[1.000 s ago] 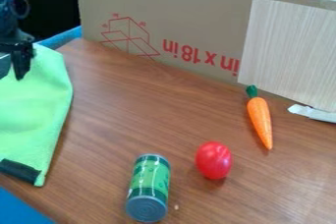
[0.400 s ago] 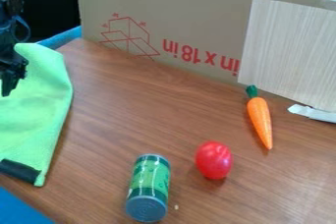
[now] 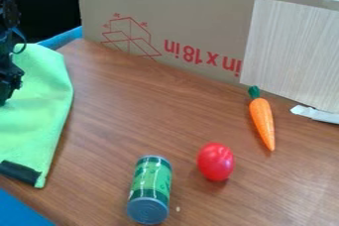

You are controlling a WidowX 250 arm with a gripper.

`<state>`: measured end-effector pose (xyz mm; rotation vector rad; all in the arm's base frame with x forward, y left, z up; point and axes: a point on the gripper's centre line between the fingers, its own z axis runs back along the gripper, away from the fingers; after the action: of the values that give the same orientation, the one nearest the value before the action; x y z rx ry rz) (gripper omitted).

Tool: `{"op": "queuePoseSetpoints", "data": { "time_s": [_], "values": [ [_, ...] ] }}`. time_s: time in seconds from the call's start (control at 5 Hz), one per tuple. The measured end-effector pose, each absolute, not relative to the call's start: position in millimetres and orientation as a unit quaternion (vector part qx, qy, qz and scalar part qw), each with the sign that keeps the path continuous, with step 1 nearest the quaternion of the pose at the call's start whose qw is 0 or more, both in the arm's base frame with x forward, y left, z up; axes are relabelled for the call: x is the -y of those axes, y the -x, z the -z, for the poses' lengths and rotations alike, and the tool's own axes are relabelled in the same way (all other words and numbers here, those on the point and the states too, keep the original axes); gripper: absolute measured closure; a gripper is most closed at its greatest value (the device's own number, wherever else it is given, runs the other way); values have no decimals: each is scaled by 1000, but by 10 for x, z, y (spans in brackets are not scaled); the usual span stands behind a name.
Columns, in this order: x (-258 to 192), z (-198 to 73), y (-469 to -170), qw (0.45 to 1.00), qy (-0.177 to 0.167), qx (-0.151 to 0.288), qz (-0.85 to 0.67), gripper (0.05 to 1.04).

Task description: Take the fabric and put it on the left

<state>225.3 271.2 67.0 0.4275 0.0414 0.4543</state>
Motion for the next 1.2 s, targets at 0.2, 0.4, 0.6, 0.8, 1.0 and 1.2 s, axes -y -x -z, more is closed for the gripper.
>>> {"op": "queuePoseSetpoints", "data": {
  "time_s": [0.2,0.4,0.6,0.8,1.0,1.2],
  "values": [
    [-2721,-648,-2238,951,-219,-17,-219,83],
    [-2732,-628,-2214,950,-228,-18,-214,83],
    [-2735,-618,-2196,949,-232,-21,-211,83],
    [-2743,-629,-2191,949,-234,-25,-210,83],
    [-2809,-645,-2121,951,-216,-23,-218,83],
    [-2854,-653,-1976,957,-182,-21,-226,83]
  ]
}}
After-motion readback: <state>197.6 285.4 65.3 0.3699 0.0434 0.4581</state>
